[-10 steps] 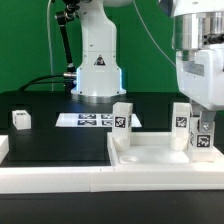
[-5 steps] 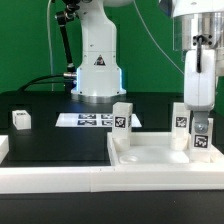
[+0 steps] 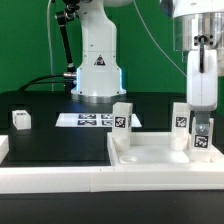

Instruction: Assemble square table

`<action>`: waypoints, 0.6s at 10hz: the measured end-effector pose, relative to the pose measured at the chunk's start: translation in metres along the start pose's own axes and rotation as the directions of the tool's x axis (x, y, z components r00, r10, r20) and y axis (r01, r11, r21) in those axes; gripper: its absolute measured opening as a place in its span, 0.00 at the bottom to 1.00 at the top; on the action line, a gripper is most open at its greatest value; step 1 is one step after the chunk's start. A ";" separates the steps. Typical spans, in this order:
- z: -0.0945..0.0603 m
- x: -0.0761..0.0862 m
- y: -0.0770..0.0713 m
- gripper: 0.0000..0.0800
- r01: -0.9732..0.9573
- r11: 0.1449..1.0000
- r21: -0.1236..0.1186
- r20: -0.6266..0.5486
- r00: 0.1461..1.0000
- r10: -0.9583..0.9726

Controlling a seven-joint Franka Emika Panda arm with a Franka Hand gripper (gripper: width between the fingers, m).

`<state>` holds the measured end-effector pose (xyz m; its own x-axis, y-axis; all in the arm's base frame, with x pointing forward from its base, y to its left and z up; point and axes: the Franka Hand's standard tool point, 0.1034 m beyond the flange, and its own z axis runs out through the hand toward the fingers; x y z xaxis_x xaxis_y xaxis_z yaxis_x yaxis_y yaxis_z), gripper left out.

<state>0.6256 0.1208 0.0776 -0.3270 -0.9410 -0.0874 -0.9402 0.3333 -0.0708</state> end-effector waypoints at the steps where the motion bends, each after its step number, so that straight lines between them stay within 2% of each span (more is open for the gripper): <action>1: 0.000 -0.001 0.000 0.68 0.063 0.998 -0.003 -0.003 0.998 -0.063; 2: -0.001 -0.001 -0.001 0.78 0.180 0.984 -0.001 -0.016 0.984 -0.180; 4: -0.001 -0.004 -0.001 0.80 0.310 0.951 0.005 -0.016 0.951 -0.310; 6: -0.001 -0.005 -0.002 0.81 0.490 0.872 0.010 -0.017 0.872 -0.489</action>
Offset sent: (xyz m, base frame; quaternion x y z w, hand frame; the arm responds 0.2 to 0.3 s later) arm 0.0011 0.0091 0.0003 0.0185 -0.0047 -0.1315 0.9911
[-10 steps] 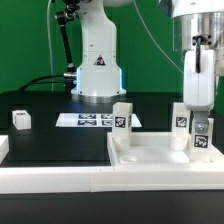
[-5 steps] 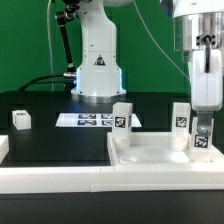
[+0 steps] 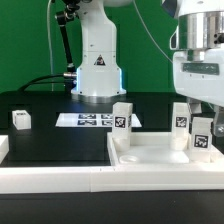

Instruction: Assemble square table

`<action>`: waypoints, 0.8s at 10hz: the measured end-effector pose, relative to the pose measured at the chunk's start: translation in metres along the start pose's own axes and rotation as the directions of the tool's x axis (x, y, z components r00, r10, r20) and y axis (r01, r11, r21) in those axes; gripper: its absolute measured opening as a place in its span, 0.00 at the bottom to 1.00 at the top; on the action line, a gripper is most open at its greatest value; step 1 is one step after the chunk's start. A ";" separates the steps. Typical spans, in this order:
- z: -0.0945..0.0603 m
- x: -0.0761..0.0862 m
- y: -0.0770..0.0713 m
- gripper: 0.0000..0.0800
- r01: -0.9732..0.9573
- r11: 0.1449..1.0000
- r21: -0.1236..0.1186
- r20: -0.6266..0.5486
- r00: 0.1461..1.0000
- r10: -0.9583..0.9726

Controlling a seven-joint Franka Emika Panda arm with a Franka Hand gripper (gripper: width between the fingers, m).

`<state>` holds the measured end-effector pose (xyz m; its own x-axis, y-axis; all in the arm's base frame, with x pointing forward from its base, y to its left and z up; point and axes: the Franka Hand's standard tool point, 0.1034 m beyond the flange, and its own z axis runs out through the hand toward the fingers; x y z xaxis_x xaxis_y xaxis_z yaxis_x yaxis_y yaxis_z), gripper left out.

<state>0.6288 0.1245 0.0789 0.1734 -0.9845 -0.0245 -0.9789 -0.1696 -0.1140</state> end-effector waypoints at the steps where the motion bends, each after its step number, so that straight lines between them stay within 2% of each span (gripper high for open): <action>1: 0.000 0.000 0.000 0.81 0.047 0.999 0.000 -0.001 0.999 -0.047; 2: 0.000 0.001 0.000 0.81 0.132 0.991 -0.002 -0.003 0.991 -0.132; 4: 0.001 0.002 0.000 0.81 0.367 0.930 -0.026 -0.029 0.930 -0.367; 8: 0.000 0.004 -0.003 0.81 0.640 0.768 -0.030 -0.029 0.768 -0.640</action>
Offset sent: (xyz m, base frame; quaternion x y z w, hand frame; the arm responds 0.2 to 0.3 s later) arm 0.0057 0.0037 -0.0012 -0.0328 0.0195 -0.2939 0.9551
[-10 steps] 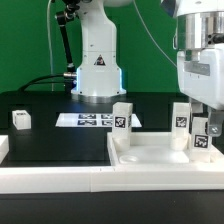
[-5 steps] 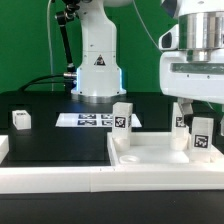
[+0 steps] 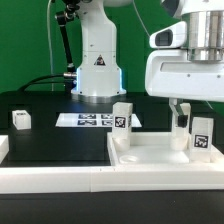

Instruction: Assemble square table

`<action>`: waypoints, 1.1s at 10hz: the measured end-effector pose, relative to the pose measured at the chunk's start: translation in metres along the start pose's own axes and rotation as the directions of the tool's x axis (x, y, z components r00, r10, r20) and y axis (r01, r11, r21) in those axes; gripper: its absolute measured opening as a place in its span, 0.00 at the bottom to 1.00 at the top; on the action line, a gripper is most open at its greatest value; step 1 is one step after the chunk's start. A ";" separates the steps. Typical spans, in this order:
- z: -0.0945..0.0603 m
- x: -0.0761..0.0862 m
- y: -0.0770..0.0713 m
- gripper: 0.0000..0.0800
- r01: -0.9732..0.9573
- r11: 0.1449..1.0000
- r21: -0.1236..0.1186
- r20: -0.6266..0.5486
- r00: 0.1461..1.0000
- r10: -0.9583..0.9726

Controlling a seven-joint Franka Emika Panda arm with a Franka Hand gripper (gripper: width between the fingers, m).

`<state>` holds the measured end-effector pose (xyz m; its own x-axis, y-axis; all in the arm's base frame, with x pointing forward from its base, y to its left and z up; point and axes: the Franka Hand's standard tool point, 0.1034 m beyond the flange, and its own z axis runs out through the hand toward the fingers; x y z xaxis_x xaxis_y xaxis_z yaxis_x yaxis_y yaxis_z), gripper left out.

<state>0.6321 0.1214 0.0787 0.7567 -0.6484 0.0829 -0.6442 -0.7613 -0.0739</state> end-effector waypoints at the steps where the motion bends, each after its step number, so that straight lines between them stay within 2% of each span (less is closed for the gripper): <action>1: 0.000 0.000 0.000 0.81 0.052 0.999 -0.001 -0.001 0.999 -0.052; 3: 0.000 0.001 0.001 0.81 0.210 0.977 -0.015 -0.008 0.978 -0.211; 8: 0.000 0.003 0.003 0.81 0.436 0.899 -0.032 -0.008 0.900 -0.436; 10: 0.000 0.004 0.004 0.48 0.431 0.902 -0.032 -0.008 0.902 -0.432; 11: 0.000 0.004 0.004 0.36 0.431 0.902 -0.033 -0.008 0.902 -0.431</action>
Offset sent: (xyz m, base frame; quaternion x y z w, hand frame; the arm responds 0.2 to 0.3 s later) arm 0.0022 0.0026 0.0018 -0.0107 0.0008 -0.1332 0.9910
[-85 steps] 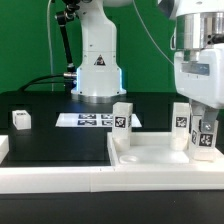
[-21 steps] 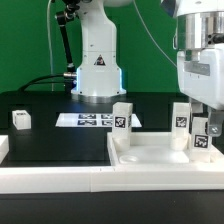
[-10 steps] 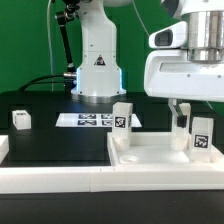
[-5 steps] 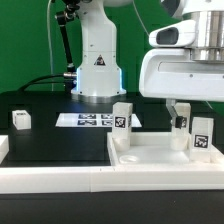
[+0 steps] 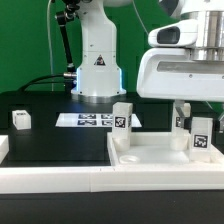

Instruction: Assemble square table

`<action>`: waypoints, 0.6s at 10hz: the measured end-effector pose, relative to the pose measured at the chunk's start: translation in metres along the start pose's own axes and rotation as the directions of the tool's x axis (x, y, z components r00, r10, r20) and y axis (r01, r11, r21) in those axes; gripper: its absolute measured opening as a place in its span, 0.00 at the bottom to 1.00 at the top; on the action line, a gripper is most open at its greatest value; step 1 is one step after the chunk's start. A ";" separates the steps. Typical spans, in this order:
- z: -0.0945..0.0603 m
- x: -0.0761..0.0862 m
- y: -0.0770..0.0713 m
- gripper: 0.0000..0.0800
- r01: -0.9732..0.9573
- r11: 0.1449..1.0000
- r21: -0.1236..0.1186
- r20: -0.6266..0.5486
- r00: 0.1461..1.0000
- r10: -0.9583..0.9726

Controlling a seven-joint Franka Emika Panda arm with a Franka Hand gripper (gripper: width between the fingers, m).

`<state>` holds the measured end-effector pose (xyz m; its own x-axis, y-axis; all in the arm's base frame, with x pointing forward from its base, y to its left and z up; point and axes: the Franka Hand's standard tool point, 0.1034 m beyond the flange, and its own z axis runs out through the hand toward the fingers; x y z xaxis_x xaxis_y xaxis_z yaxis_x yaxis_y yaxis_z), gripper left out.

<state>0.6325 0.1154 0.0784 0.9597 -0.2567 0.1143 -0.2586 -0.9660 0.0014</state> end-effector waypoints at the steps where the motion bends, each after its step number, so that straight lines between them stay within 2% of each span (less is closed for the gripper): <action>1: 0.000 0.000 0.000 0.36 -0.021 1.000 0.000 0.000 1.000 0.021; 3: 0.000 0.000 0.000 0.36 -0.064 0.998 0.000 0.000 0.998 0.064; 6: 0.000 -0.002 -0.002 0.36 -0.340 0.940 -0.001 0.002 0.940 0.340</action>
Offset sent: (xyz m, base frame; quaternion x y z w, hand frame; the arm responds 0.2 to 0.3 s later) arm 0.0000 0.0000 0.0000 0.0000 0.0000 0.1296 0.9916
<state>0.6313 0.1174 0.0781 0.8146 -0.5703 0.1063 -0.5699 -0.8209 -0.0366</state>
